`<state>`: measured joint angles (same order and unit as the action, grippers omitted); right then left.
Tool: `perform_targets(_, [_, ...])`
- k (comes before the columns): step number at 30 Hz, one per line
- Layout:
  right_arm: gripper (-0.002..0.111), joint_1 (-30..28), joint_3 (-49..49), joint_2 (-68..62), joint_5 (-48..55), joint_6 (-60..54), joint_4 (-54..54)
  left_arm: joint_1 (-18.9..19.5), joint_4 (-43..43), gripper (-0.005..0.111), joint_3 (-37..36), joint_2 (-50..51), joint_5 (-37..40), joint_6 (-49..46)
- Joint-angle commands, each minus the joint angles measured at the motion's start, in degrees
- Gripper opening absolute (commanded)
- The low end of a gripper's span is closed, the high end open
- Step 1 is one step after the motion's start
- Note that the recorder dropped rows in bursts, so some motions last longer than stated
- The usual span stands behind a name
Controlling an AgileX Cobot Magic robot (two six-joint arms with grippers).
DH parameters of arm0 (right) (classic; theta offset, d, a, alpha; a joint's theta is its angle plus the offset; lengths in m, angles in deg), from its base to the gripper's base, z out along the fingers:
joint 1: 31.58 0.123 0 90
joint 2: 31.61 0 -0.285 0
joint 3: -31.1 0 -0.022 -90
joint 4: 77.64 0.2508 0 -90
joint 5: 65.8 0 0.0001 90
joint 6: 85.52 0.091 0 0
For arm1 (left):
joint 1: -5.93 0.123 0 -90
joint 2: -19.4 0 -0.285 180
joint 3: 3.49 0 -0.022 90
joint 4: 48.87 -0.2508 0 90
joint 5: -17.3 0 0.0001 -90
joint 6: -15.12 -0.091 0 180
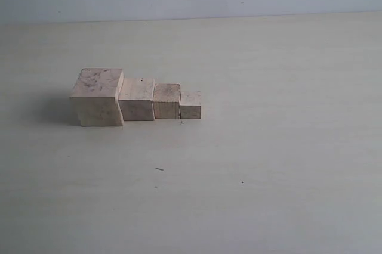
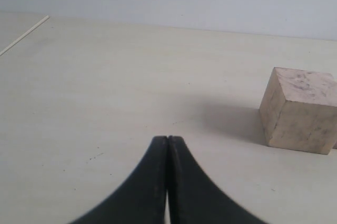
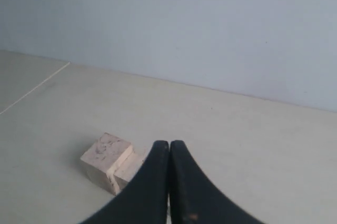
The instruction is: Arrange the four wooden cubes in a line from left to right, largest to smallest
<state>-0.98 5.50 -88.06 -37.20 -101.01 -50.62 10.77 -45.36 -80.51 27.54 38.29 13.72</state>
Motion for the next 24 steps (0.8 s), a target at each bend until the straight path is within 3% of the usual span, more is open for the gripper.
perform_targets(1, [0.0, 0.06, -0.16, 4.15, -1.59, -1.03, -5.3, -0.32, -0.13, 0.0, -0.2, -0.35, -0.77, -0.03])
perform_targets(9, [0.0, -1.11, -1.88, 10.63, -0.88, 11.78, -20.92, -0.32, -0.13, 0.0, -0.2, -0.35, -0.77, -0.03])
perform_targets(14, [0.0, -8.95, -9.09, 13.63, -3.83, 12.69, -20.94, -0.32, -0.13, 0.0, -0.2, -0.35, -0.77, -0.03])
perform_targets(24, [0.0, -25.48, -31.31, 24.74, -22.12, 12.54, -13.56, -0.32, -0.13, 0.0, -0.2, -0.35, -0.77, -0.03])
